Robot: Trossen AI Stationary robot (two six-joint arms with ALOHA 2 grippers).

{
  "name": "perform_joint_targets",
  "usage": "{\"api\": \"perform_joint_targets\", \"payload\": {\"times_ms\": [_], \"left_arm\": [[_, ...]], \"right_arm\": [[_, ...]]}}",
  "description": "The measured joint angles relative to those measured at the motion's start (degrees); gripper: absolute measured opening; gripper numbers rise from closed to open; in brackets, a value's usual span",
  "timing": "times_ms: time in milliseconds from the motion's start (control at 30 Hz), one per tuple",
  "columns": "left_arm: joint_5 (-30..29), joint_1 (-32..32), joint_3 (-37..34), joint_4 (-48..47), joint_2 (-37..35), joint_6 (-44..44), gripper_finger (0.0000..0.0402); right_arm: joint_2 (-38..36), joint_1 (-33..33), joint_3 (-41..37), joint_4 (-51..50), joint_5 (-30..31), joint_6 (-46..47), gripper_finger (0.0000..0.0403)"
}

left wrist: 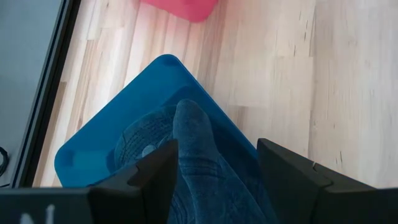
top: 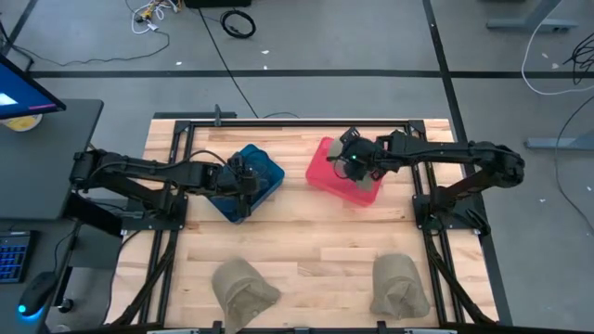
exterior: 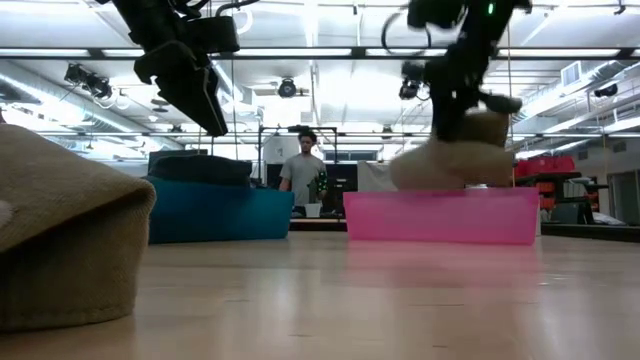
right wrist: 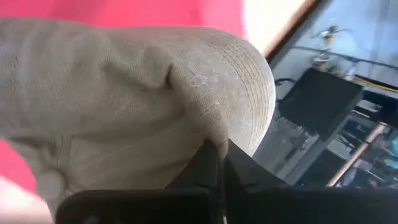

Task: Pick & Place hat
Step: Put the top brown cap into the pink bin

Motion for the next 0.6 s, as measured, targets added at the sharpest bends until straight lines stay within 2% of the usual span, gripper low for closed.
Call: {"api": "perform_joint_targets", "payload": {"times_ms": [167,367,467,600], "left_arm": [[0.0,0.0,0.0,0.1,0.0,0.0,0.0222],[0.0,0.0,0.0,0.1,0.0,0.0,0.0222],[0.0,0.0,0.0,0.2,0.0,0.0,0.0222],[0.0,0.0,0.0,0.2,0.0,-1.4,0.0222]], "right_arm": [[0.2,-2.2,-6.6,8.5,-1.6,-4.9,0.0],[0.2,-3.1,-10.7,18.6,-13.6,-4.8,0.001],[0.8,-3.7,-11.9,21.7,-14.9,-0.6,0.0011],[2.0,-4.8,-13.8,26.2,-15.0,10.2,0.0018]]}}
